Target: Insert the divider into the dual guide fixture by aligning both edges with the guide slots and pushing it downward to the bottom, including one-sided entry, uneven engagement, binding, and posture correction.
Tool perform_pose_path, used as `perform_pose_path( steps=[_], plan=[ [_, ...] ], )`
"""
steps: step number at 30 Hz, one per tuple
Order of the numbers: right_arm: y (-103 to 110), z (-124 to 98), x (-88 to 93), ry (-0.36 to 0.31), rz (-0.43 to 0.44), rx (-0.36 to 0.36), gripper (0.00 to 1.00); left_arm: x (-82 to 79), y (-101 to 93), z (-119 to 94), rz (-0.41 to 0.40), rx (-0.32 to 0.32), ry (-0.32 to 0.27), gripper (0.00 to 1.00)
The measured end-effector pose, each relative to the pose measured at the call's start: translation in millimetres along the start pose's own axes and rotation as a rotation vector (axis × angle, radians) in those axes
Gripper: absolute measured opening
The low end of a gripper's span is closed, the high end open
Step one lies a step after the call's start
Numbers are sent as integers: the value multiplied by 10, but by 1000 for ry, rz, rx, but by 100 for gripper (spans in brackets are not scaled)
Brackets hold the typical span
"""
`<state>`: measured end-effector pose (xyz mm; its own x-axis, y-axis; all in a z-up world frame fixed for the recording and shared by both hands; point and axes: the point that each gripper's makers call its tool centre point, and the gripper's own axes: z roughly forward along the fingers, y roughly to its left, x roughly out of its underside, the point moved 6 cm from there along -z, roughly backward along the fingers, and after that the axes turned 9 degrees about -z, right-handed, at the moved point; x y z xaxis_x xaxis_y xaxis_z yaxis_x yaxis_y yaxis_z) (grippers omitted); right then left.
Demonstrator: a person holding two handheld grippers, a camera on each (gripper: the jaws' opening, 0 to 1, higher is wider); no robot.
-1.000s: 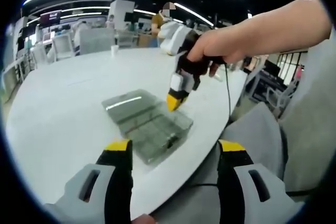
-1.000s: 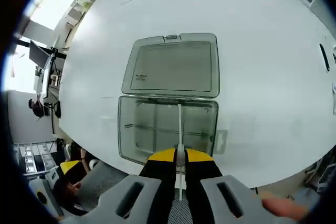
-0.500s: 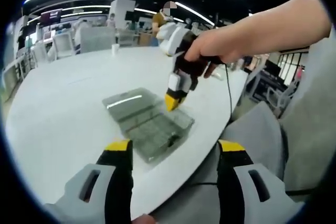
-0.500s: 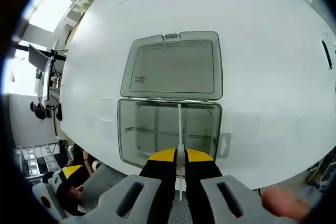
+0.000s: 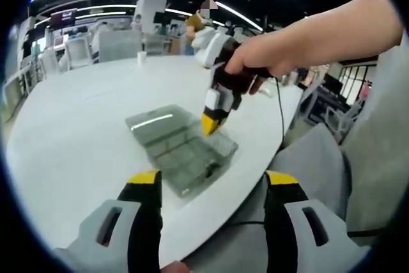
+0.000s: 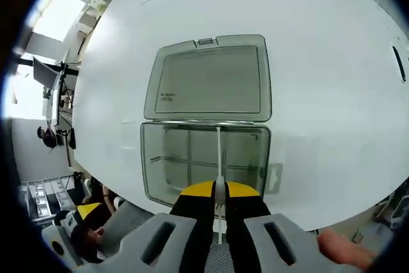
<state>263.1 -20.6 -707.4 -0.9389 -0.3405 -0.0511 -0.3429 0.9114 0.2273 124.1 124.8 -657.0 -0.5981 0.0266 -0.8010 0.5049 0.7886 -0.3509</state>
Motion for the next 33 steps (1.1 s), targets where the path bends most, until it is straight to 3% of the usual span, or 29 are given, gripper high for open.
perform_pose_path(
  steps=[33],
  plan=[
    [39, 65, -4, 60, 15, 23, 0, -3, 53, -1, -15, -9, -4, 62]
  ],
)
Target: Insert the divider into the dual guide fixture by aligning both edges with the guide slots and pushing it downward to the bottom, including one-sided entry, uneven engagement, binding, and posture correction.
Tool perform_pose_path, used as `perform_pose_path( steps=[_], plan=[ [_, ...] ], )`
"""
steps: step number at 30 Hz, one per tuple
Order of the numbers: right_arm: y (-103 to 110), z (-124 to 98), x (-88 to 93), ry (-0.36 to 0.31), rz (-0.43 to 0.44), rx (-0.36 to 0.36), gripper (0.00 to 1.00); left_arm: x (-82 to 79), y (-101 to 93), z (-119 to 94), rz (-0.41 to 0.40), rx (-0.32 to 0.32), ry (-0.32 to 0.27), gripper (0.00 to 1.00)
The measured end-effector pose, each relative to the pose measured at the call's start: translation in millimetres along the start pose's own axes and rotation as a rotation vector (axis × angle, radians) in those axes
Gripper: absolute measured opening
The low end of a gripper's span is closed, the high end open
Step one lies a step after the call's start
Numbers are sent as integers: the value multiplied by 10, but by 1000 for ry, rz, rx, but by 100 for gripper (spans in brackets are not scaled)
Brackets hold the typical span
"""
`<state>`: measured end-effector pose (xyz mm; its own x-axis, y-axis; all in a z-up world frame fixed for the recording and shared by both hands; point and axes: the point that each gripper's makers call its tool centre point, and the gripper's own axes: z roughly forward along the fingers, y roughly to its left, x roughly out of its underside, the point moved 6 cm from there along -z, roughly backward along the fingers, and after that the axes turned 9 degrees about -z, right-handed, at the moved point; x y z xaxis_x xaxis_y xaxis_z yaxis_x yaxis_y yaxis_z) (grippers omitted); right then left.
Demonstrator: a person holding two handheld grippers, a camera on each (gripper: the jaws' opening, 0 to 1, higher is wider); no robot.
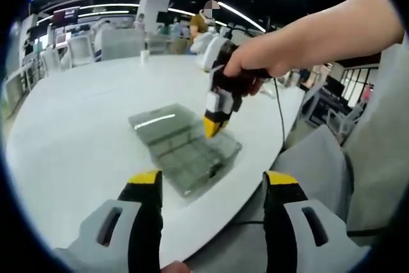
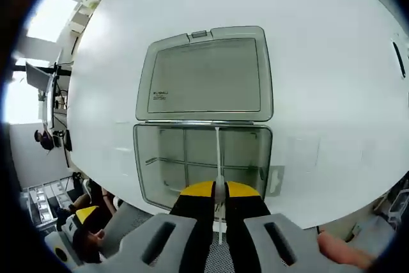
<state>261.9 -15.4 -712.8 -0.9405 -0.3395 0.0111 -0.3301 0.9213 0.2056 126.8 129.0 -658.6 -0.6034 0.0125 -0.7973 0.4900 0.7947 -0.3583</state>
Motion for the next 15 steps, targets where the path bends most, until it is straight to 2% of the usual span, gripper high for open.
perform_pose_path(
  steps=[15],
  plan=[
    [13, -18, -7, 19, -1, 12, 0, -10, 3, 8, 0, 0, -2, 62]
  ],
)
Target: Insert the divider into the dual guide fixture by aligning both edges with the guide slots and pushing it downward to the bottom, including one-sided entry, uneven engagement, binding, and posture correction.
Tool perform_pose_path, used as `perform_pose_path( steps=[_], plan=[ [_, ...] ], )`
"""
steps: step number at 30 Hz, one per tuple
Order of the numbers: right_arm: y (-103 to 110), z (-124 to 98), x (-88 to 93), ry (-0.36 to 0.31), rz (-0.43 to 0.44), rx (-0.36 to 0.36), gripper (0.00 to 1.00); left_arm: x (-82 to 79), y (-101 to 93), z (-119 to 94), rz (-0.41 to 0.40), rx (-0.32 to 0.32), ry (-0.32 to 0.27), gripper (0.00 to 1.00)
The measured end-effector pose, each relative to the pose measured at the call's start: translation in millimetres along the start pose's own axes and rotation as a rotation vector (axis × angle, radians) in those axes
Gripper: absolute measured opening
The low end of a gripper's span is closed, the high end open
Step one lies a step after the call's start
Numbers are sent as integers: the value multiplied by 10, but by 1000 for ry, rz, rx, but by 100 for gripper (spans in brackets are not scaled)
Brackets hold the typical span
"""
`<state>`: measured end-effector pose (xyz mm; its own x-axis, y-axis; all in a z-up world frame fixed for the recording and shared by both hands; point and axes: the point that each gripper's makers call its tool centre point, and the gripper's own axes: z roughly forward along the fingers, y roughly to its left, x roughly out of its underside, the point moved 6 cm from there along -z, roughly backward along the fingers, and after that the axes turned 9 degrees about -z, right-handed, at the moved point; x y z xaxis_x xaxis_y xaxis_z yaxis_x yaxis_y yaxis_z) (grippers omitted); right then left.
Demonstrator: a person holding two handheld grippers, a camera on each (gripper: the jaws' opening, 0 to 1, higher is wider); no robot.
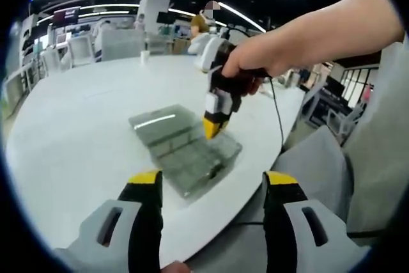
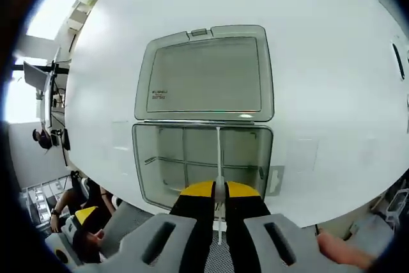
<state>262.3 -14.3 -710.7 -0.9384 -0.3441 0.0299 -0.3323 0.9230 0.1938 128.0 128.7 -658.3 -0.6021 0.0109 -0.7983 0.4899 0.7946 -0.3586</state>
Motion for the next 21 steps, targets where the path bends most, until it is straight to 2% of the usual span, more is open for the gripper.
perform_pose_path(
  steps=[21],
  plan=[
    [29, 2, -24, -1, 15, -12, 0, -12, 6, -11, 0, -2, -2, 61]
  ],
)
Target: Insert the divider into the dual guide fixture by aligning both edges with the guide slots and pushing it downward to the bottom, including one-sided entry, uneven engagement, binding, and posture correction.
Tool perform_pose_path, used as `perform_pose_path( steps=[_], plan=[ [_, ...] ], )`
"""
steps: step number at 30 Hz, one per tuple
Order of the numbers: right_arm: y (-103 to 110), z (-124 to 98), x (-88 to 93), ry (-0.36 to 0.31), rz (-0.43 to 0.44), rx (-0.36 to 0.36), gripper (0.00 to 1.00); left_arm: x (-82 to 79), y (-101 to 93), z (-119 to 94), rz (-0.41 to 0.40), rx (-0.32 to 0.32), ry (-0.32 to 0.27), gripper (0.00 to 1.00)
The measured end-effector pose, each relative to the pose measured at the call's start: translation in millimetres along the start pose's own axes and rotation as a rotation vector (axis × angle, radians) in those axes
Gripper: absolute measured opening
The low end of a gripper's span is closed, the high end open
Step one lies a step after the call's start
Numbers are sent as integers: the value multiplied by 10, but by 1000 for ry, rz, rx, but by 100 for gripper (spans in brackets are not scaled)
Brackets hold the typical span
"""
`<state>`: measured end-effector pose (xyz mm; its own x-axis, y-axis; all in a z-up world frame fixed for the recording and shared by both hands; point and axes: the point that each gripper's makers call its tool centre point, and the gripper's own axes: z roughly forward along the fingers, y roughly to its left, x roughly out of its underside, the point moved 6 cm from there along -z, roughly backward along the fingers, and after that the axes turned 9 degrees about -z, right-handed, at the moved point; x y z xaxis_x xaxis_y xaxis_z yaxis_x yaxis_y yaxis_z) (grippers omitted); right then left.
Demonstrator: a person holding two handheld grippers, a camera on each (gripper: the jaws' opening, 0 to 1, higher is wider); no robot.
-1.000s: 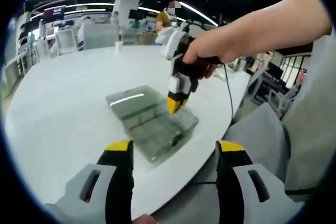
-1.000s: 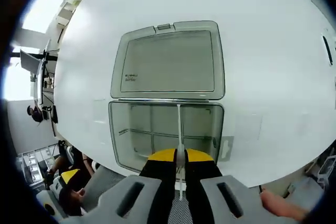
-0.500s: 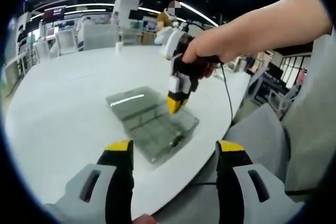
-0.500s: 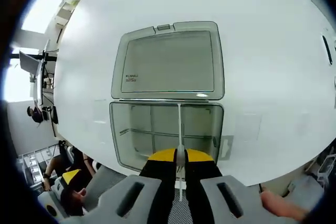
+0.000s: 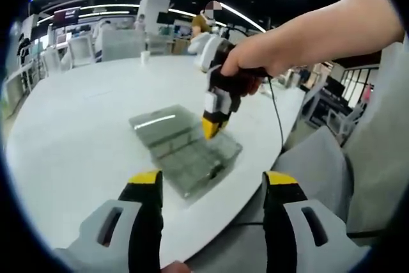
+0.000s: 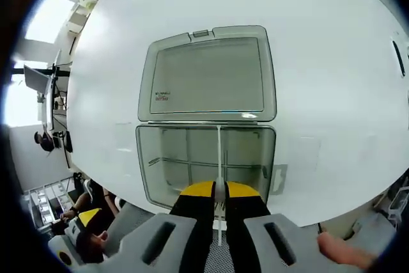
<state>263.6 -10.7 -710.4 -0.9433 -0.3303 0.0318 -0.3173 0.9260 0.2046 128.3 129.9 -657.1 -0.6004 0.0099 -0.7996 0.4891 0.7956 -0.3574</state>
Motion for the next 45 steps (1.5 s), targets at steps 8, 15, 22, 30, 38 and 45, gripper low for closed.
perform_pose_path(
  steps=[8, 15, 22, 30, 38, 45],
  plan=[
    [20, 14, 30, -6, 0, 6, 0, 6, 7, 3, -2, -1, 1, 61],
    [-6, 62, -5, -14, 0, 8, 0, 14, 14, 7, -4, -1, 1, 61],
    [-19, 103, -21, -19, -10, 11, 0, 16, 23, 1, -7, -3, 0, 61],
    [-23, 134, -11, -27, -26, 23, 0, 27, 34, -2, -9, -4, 1, 61],
    [4, 113, 24, -21, -16, 23, 0, 27, 35, -5, -9, -5, 2, 61],
    [57, 57, 69, -20, -24, 21, 0, 22, 40, -2, -9, -5, 1, 61]
  ],
)
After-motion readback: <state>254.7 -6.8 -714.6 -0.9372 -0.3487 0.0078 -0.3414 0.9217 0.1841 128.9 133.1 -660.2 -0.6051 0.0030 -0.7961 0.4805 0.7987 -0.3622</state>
